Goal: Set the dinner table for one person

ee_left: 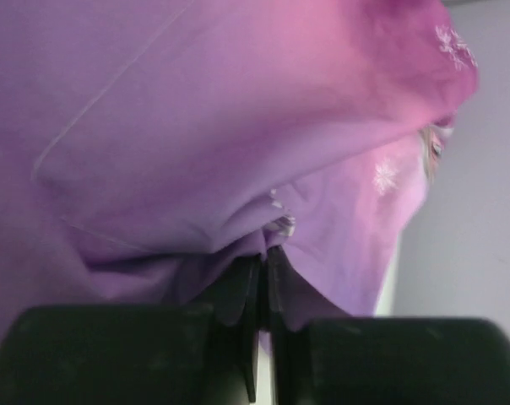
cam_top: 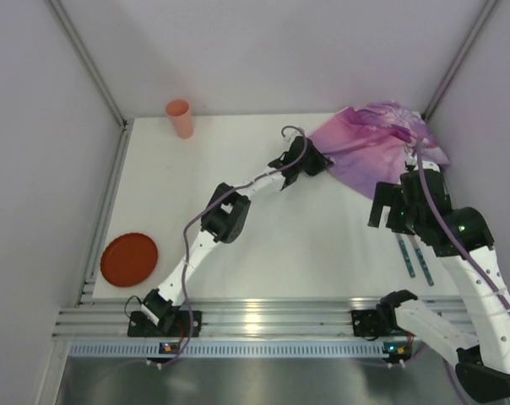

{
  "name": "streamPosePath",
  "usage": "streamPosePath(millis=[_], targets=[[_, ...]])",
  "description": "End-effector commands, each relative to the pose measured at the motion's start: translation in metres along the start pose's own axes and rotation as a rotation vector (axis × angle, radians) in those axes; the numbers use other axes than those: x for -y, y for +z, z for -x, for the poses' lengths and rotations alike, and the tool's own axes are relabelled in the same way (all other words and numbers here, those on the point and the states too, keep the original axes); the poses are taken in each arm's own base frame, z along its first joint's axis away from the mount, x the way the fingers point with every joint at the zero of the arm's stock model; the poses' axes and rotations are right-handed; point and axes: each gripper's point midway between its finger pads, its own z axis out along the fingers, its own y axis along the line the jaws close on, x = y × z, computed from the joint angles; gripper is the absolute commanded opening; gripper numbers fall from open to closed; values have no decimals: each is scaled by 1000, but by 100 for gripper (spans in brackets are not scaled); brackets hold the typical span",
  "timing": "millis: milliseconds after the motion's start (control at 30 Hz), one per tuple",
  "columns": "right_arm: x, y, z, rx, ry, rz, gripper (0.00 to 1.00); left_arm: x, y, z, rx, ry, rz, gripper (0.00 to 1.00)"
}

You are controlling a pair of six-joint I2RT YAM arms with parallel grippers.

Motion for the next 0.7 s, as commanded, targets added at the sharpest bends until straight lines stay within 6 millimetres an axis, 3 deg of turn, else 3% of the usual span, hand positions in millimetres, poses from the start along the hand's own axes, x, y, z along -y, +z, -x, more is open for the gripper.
streamPosePath(millis=[0,33,67,100,133,167,200,233,267,300,367,400,467,500,533,567,633,667], targets=[[-12,8,14,42,27,41,100,-29,-8,-1,-99,-12,44,2],[-14,10,13,35,33,46,100,-37,-14,6,-106,16,69,0],[-17,11,15,41,39,55,100,-59,-21,0,-140,27,131,0],[-22,14,14,27,38,72,100,-45,-33,9,-143,52,115,0],[-24,16,13,20,43,79,100,-51,-43,17,-165,97,117,0],[-27,17,13,16,49,88,100,-75,-54,12,-209,105,164,0],[-31,20,14,9,48,103,100,-59,-71,25,-207,129,141,0],[-34,22,14,6,51,115,100,-68,-85,39,-243,151,121,0],[-38,24,16,10,58,127,100,-90,-100,36,-287,141,149,0],[-42,25,16,4,59,143,100,-76,-119,55,-280,161,118,0],[-46,31,12,-12,69,156,100,-118,-160,84,-311,199,233,0],[-53,34,14,-13,75,183,100,-116,-184,102,-293,229,276,0],[-60,38,13,-21,86,208,100,-157,-236,135,-292,277,464,0],[-64,40,11,-35,92,226,100,-148,-257,154,-254,302,489,20],[-68,43,12,-34,100,239,100,-162,-281,165,-257,302,553,53],[-72,43,11,-42,104,255,100,-153,-301,184,-196,332,592,98],[-75,46,9,-52,109,267,100,-152,-326,195,-168,356,642,99],[-76,46,10,-47,112,274,100,-136,-339,203,-129,381,635,99]])
